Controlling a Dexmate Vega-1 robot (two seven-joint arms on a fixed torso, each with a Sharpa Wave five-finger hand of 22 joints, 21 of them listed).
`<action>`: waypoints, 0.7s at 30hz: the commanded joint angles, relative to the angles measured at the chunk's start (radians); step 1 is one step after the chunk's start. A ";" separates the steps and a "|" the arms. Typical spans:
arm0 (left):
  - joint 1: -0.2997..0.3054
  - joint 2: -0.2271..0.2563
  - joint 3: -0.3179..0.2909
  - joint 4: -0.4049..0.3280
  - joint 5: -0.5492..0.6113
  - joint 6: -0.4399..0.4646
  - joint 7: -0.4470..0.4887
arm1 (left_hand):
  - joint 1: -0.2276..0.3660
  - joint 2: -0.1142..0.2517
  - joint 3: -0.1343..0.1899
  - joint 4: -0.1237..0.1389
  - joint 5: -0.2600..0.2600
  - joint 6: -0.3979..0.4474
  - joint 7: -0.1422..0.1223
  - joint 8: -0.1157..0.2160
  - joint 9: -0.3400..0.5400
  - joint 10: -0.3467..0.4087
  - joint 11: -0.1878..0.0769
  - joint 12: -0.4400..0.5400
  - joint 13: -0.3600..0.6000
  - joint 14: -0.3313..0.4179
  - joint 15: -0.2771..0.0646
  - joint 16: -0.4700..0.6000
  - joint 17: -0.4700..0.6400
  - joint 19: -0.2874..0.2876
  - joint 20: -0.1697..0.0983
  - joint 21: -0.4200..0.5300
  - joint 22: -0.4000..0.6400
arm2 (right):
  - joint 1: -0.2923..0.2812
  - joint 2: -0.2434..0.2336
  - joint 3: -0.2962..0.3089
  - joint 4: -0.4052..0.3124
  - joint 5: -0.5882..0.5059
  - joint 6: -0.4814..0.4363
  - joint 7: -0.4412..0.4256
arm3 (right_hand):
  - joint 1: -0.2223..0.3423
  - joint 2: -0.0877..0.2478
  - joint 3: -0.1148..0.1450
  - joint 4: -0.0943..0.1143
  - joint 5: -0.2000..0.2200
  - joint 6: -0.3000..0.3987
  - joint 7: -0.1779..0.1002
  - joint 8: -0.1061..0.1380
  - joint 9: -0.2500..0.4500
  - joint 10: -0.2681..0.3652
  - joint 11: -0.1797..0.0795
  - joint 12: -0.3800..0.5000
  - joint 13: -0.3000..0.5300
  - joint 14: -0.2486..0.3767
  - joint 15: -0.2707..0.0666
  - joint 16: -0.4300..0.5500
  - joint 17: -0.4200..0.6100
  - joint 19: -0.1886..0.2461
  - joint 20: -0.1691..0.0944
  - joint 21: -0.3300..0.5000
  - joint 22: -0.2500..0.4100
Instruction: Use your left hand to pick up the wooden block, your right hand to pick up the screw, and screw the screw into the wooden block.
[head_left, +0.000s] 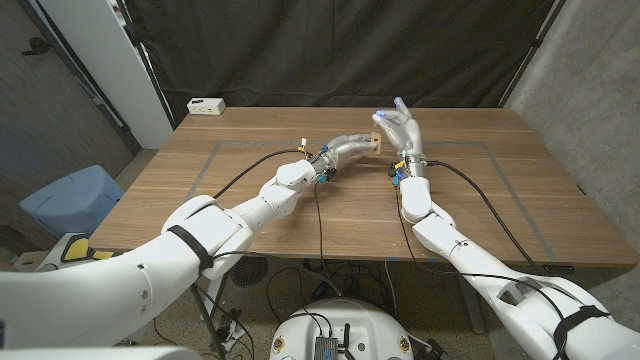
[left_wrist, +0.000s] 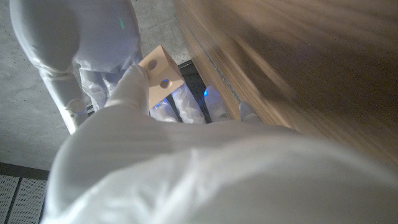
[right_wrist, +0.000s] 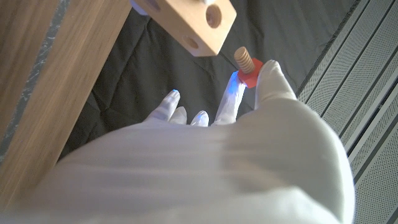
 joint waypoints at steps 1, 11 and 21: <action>0.009 0.000 0.004 -0.018 0.002 0.007 0.004 | -0.011 0.001 0.003 0.004 0.006 0.031 0.002 0.010 0.003 0.000 0.003 0.000 0.003 0.004 -0.020 0.002 0.003 0.001 0.006 0.006 0.002 | -0.006 -0.005 0.000 0.003 0.005 0.004 0.006 | 0.015 0.003 0.005 -0.002 0.002 0.011 -0.015 0.005 0.006 -0.003 -0.001 -0.001 0.002 -0.003 -0.014 -0.003 0.002 -0.004 -0.021 -0.002 0.006; 0.031 0.017 0.006 -0.071 0.003 0.022 0.017 | -0.011 0.000 0.004 0.003 0.006 0.029 0.002 0.010 0.003 -0.001 0.006 0.001 0.003 0.004 -0.021 0.002 0.003 0.001 0.006 0.006 0.002 | -0.011 -0.006 0.002 0.007 0.009 0.014 0.008 | 0.017 0.004 0.005 -0.001 0.001 0.012 -0.016 0.007 0.006 -0.002 -0.004 -0.001 0.002 -0.002 -0.012 -0.003 0.003 -0.005 -0.021 -0.002 0.006; 0.050 0.035 0.006 -0.114 0.002 0.041 0.029 | -0.011 0.001 0.005 0.003 0.006 0.027 0.002 0.009 0.003 -0.001 0.003 0.002 0.004 0.003 -0.021 0.002 0.003 0.001 0.006 0.006 0.002 | -0.020 -0.013 0.007 -0.007 0.009 0.006 0.008 | 0.019 0.005 0.005 0.000 0.000 0.013 -0.015 0.008 0.005 -0.003 -0.004 -0.001 0.002 -0.002 -0.013 -0.003 0.003 -0.005 -0.021 -0.001 0.006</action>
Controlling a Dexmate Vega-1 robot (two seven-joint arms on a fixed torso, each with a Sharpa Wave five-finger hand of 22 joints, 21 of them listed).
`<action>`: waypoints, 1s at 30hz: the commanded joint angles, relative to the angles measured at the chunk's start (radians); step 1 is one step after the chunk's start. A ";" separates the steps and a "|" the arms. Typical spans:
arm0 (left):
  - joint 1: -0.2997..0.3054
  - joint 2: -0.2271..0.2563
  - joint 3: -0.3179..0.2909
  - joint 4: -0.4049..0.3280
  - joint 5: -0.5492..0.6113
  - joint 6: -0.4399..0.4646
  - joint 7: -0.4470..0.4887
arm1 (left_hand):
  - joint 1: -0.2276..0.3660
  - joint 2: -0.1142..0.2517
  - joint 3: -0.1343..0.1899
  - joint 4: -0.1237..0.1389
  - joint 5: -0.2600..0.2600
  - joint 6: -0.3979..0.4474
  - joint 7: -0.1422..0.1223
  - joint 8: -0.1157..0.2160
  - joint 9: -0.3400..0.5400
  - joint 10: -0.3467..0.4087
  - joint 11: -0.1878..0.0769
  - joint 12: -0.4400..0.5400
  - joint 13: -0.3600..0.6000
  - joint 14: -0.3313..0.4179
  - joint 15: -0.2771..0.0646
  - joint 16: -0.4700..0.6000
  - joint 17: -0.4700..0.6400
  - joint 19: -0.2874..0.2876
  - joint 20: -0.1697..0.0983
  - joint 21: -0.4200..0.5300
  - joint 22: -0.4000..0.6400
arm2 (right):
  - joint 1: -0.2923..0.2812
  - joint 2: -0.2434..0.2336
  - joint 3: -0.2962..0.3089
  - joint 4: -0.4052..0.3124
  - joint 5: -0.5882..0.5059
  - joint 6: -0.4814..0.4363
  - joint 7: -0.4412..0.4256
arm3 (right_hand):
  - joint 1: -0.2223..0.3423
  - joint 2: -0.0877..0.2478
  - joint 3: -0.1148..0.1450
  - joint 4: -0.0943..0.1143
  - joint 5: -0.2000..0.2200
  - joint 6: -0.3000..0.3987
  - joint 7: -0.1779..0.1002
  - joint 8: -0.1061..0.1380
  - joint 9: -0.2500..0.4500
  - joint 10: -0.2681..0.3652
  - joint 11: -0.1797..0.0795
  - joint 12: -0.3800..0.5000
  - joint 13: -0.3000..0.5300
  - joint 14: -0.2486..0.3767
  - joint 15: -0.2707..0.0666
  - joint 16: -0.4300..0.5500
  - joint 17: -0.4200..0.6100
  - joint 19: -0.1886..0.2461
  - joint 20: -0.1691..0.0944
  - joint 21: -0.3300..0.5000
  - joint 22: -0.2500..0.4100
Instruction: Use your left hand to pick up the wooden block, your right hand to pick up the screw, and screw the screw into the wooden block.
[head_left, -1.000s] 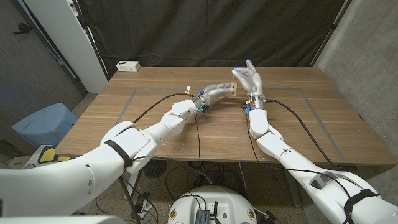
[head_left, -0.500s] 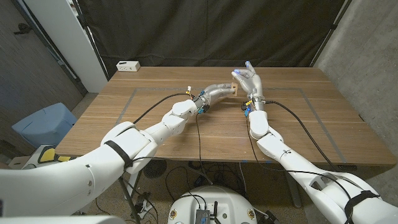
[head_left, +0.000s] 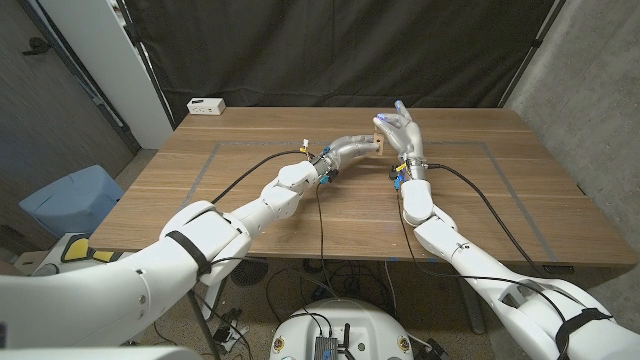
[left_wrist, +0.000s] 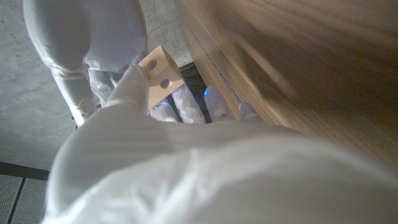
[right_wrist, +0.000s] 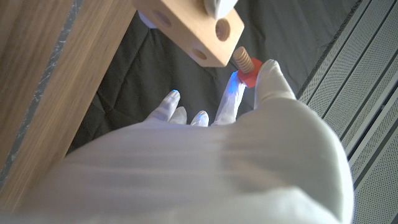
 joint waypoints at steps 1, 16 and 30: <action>0.019 0.017 0.001 -0.042 0.000 0.018 0.014 | -0.010 0.001 0.005 0.003 0.006 0.028 0.002 0.009 0.003 0.004 0.001 0.002 0.004 0.003 -0.021 0.002 0.003 0.001 0.006 0.006 0.002 | -0.009 -0.006 0.006 -0.011 0.003 -0.003 0.003 | 0.012 -0.001 0.007 0.002 0.004 0.013 -0.015 0.008 0.005 -0.003 -0.005 -0.001 0.002 -0.002 -0.013 -0.003 0.003 -0.001 -0.017 -0.001 0.006; -0.015 -0.011 0.000 0.036 -0.004 -0.010 -0.004 | -0.009 0.000 0.006 0.003 0.006 0.029 0.002 0.010 0.003 0.006 0.002 0.001 0.002 0.003 -0.023 0.002 0.003 0.001 0.006 0.006 0.002 | -0.001 -0.001 0.005 0.010 0.006 0.006 0.006 | 0.014 -0.001 0.006 0.003 0.003 0.015 -0.014 0.009 0.005 -0.001 -0.002 0.000 0.003 -0.001 -0.012 -0.002 0.003 -0.002 -0.016 -0.001 0.006; -0.017 -0.005 -0.003 0.034 -0.003 -0.012 -0.006 | -0.009 0.000 0.005 0.003 0.006 0.027 0.002 0.010 0.003 0.007 0.001 0.002 0.003 0.003 -0.022 0.003 0.003 0.001 0.006 0.006 0.002 | 0.010 0.011 -0.001 0.037 0.012 0.015 0.008 | 0.015 0.000 0.006 0.004 0.003 0.014 -0.014 0.011 0.005 0.001 -0.003 0.001 0.003 -0.002 -0.013 -0.002 0.004 -0.002 -0.017 -0.001 0.006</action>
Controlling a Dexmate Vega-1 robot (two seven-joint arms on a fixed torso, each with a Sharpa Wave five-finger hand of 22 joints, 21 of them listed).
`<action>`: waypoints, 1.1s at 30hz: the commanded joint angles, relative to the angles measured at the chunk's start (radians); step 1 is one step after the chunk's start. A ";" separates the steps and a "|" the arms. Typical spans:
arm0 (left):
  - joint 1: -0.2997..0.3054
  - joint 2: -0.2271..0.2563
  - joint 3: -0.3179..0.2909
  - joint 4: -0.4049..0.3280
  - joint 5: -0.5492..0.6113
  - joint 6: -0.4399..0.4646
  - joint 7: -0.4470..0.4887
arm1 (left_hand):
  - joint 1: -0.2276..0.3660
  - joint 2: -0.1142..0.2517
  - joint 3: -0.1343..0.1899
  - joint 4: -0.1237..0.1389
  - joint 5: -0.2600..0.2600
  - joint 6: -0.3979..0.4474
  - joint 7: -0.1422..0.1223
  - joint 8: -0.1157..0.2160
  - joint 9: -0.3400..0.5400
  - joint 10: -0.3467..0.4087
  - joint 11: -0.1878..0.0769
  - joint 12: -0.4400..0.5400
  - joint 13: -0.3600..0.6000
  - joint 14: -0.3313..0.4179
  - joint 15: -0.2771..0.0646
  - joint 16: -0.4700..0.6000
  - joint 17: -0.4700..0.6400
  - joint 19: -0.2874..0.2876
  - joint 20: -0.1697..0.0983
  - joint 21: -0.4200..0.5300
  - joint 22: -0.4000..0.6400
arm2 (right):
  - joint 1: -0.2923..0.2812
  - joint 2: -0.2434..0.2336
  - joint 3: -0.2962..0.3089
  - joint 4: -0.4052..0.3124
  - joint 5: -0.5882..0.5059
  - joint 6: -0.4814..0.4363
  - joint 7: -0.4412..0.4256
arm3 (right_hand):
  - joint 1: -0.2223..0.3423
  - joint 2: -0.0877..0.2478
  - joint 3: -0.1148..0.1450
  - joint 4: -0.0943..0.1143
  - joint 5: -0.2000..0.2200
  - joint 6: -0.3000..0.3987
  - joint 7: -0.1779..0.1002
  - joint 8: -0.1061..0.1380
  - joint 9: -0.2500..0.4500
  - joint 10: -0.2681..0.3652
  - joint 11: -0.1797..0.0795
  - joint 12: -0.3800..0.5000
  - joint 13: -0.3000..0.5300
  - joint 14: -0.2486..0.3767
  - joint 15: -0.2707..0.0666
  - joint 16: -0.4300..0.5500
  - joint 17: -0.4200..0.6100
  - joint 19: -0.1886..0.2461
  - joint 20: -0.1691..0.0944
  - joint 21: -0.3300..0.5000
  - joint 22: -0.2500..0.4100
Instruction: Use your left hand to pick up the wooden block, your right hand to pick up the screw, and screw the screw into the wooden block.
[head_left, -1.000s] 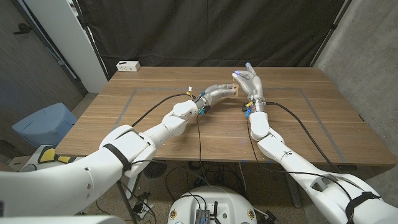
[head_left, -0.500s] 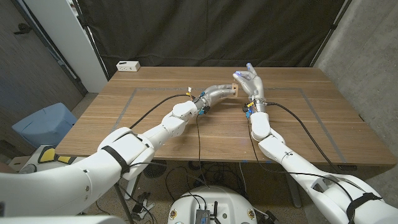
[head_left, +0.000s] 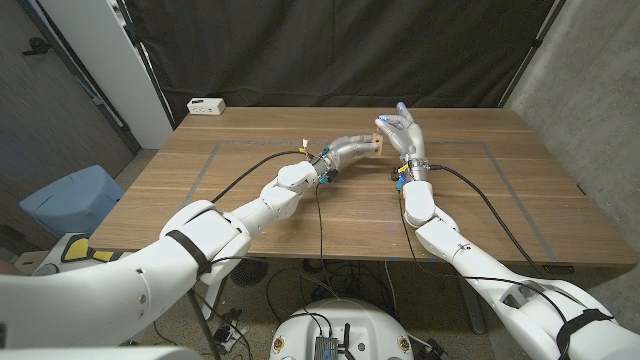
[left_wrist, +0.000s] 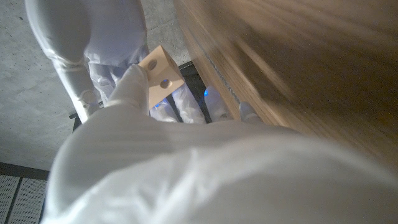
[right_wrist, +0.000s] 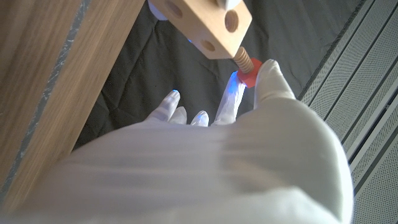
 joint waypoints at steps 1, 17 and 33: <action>-0.005 0.001 -0.003 0.006 -0.002 -0.004 -0.006 | -0.008 -0.001 0.004 0.003 0.006 0.027 0.002 0.010 0.003 0.007 0.000 0.002 0.002 0.003 -0.021 0.003 0.003 0.001 0.006 0.006 0.002 | 0.009 0.011 -0.005 0.022 0.006 0.009 0.003 | 0.013 -0.002 0.004 0.002 0.009 0.015 -0.014 0.009 0.004 0.002 -0.002 0.001 0.003 -0.001 -0.013 -0.002 0.001 -0.002 -0.016 -0.001 0.006; -0.009 0.000 -0.007 0.023 -0.005 -0.013 -0.013 | -0.008 -0.001 0.005 0.002 0.006 0.027 0.002 0.010 0.003 0.007 0.004 0.003 0.002 0.003 -0.022 0.002 0.003 0.001 0.006 0.006 0.002 | 0.008 0.013 -0.010 0.030 0.010 0.008 0.004 | 0.013 -0.002 0.002 0.004 0.009 0.018 -0.012 0.012 0.003 0.004 -0.003 0.002 0.003 -0.002 -0.014 -0.002 0.002 -0.004 -0.018 -0.001 0.006; 0.008 0.013 -0.007 -0.018 -0.004 -0.002 -0.008 | -0.009 0.000 0.005 0.003 0.006 0.029 0.002 0.010 0.003 0.008 0.000 0.002 0.001 0.005 -0.023 0.003 0.003 0.000 0.006 0.006 0.002 | -0.003 0.008 -0.009 0.019 0.011 0.004 0.003 | 0.013 0.000 0.001 0.005 0.008 0.024 -0.011 0.015 0.001 0.005 -0.005 0.002 0.003 -0.001 -0.014 -0.001 0.002 -0.003 -0.018 0.000 0.006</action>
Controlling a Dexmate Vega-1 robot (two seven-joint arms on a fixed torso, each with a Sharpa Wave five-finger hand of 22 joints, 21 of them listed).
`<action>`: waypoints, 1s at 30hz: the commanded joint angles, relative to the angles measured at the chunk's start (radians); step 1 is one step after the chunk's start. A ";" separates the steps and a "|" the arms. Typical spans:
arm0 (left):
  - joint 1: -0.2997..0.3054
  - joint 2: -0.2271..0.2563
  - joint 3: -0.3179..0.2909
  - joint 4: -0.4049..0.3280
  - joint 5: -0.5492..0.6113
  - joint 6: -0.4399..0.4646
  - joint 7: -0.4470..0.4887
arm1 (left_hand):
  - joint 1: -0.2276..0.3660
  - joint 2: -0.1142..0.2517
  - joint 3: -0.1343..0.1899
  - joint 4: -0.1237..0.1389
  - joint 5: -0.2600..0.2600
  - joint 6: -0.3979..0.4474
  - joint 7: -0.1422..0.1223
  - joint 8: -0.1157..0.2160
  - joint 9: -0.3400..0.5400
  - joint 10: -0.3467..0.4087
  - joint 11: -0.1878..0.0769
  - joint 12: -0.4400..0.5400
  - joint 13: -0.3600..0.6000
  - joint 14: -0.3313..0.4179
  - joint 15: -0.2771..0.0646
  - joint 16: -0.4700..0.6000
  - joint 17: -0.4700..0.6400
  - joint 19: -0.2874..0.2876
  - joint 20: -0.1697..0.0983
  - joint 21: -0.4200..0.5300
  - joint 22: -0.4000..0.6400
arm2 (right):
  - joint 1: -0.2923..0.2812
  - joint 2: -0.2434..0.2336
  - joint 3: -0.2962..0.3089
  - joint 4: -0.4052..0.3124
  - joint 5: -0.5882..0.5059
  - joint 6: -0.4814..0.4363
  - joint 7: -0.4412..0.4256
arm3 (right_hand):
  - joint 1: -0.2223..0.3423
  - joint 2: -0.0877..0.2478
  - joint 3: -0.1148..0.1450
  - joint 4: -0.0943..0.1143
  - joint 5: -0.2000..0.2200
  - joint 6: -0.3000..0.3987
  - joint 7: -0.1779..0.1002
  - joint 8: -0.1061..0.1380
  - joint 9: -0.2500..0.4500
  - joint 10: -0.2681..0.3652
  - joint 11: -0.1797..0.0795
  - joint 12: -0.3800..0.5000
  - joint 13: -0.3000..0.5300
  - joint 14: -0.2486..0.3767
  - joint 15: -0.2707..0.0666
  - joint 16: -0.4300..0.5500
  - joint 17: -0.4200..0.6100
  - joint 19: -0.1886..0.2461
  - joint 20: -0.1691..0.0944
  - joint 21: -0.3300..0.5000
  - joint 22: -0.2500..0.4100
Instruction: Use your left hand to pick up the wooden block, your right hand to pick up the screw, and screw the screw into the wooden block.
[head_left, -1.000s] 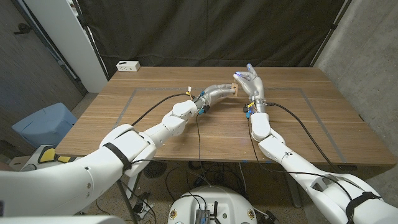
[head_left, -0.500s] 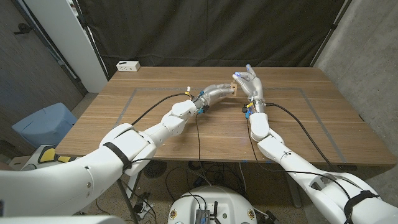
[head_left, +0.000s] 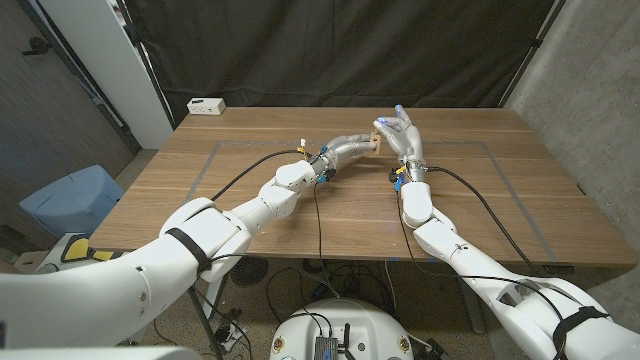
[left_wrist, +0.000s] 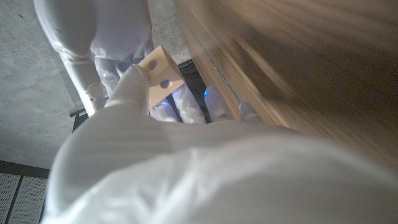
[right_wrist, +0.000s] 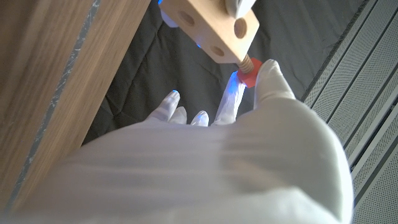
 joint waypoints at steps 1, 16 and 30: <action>0.017 0.014 0.001 -0.041 0.001 0.011 0.006 | -0.008 -0.001 0.005 0.004 0.006 0.029 0.002 0.010 0.003 0.007 0.001 0.002 0.001 0.004 -0.023 0.003 0.003 0.000 0.006 0.006 0.002 | -0.008 -0.003 0.000 -0.006 0.003 0.000 0.001 | 0.014 0.000 0.003 0.007 0.005 0.022 -0.012 0.014 0.001 0.005 -0.005 0.002 0.003 0.000 -0.014 -0.001 0.002 0.000 -0.022 0.000 0.006; 0.032 0.024 0.003 -0.076 0.001 0.025 0.016 | -0.008 0.000 0.006 0.004 0.006 0.027 0.002 0.010 0.003 0.008 0.002 0.003 0.003 0.004 -0.023 0.003 0.003 0.000 0.006 0.006 0.002 | -0.009 -0.005 0.002 -0.001 0.006 0.007 0.006 | 0.012 0.002 0.001 0.008 0.005 0.023 -0.011 0.016 0.003 0.005 -0.004 0.001 0.003 -0.001 -0.015 -0.001 0.003 -0.001 -0.022 0.000 0.006; 0.025 0.017 0.005 -0.064 0.002 0.019 0.013 | -0.008 0.000 0.006 0.003 0.006 0.029 0.002 0.010 0.003 0.006 0.003 0.002 0.002 0.004 -0.022 0.003 0.002 0.000 0.006 0.006 0.002 | -0.023 -0.016 0.005 -0.017 0.002 0.006 0.007 | 0.011 0.002 0.000 0.009 0.005 0.027 -0.009 0.021 0.005 0.006 -0.005 0.001 0.003 -0.002 -0.015 -0.001 0.003 -0.002 -0.021 -0.001 0.006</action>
